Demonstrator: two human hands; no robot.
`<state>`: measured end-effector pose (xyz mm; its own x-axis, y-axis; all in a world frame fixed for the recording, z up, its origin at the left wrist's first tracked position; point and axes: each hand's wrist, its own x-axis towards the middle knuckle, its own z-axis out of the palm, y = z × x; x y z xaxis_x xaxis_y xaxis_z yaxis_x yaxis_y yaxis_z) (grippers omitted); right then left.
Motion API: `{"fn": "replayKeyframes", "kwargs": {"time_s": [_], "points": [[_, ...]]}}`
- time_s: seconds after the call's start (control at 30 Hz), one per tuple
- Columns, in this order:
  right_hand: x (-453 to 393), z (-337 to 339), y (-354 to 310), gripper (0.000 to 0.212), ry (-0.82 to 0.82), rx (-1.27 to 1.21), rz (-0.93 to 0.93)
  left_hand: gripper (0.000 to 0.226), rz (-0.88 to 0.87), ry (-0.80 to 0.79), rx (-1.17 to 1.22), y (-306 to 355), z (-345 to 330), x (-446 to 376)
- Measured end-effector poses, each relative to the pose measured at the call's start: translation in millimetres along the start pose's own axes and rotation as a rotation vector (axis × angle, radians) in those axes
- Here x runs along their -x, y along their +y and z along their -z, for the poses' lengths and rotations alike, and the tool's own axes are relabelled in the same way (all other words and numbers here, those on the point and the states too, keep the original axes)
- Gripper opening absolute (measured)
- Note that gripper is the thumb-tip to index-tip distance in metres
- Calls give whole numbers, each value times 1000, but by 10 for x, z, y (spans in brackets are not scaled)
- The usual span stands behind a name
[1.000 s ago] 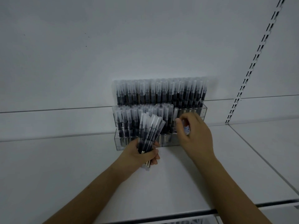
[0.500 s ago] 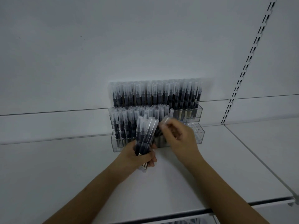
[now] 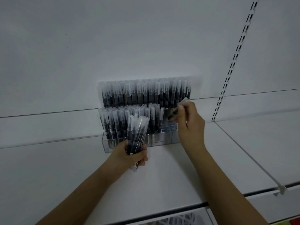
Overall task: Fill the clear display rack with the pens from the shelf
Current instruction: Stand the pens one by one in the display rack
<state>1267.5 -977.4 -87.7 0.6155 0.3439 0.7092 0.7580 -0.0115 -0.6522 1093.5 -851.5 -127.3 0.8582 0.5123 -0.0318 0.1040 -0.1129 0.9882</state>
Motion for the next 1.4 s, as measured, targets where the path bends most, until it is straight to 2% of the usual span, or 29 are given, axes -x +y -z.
{"fn": "replayKeyframes", "kwargs": {"time_s": [0.13, 0.2, 0.3, 0.43, 0.53, 0.6, 0.73, 0.77, 0.83, 0.93, 1.03, 1.13, 1.2, 1.3, 1.4], "points": [[-108, -84, -7, 21, -247, 233, 61, 3, -6, -4, -12, 6, -3, 3], [-157, -134, -23, 25, -320, 334, 78, 2, -9, -8, -17, 14, 1, 9], [-214, -181, -73, 27, -334, 450, 60, 2, -13, -15, -21, 27, 4, 18], [-208, -254, -85, 13, -411, 672, -18, 1, -8, -6, -27, 49, -12, 28], [-153, -272, -61, 15, -396, 684, -31, 0, -11, -11, -36, 67, -9, 37], [-79, -254, -11, 30, -369, 658, -40, 1, -11, -13, -53, 76, -4, 46], [92, -154, -30, 41, -85, 493, 83, 0, -4, -12, -54, 86, -3, 47], [106, -134, -57, 44, -87, 393, 88, 0, -6, -10, -53, 86, -3, 47], [148, -124, -111, 46, -241, 131, 70, 1, -8, -6, -55, 85, -2, 48], [259, -187, -129, 28, -546, -63, 7, 4, -11, -13, -61, 85, 2, 50], [286, -255, -117, 17, -619, -138, -95, 7, -15, -11, -59, 77, -1, 45], [277, -210, -162, 5, -563, -254, -154, 7, -22, 5, -75, 88, -24, 47], [268, -154, -188, 12, -450, -374, -207, 9, -15, 13, -96, 89, -29, 54], [212, -55, -194, 22, -114, -554, -258, 8, -13, -1, -80, 80, -15, 51], [158, 35, -124, 20, 179, -366, -204, 5, -15, 1, -66, 84, -17, 56]]}}
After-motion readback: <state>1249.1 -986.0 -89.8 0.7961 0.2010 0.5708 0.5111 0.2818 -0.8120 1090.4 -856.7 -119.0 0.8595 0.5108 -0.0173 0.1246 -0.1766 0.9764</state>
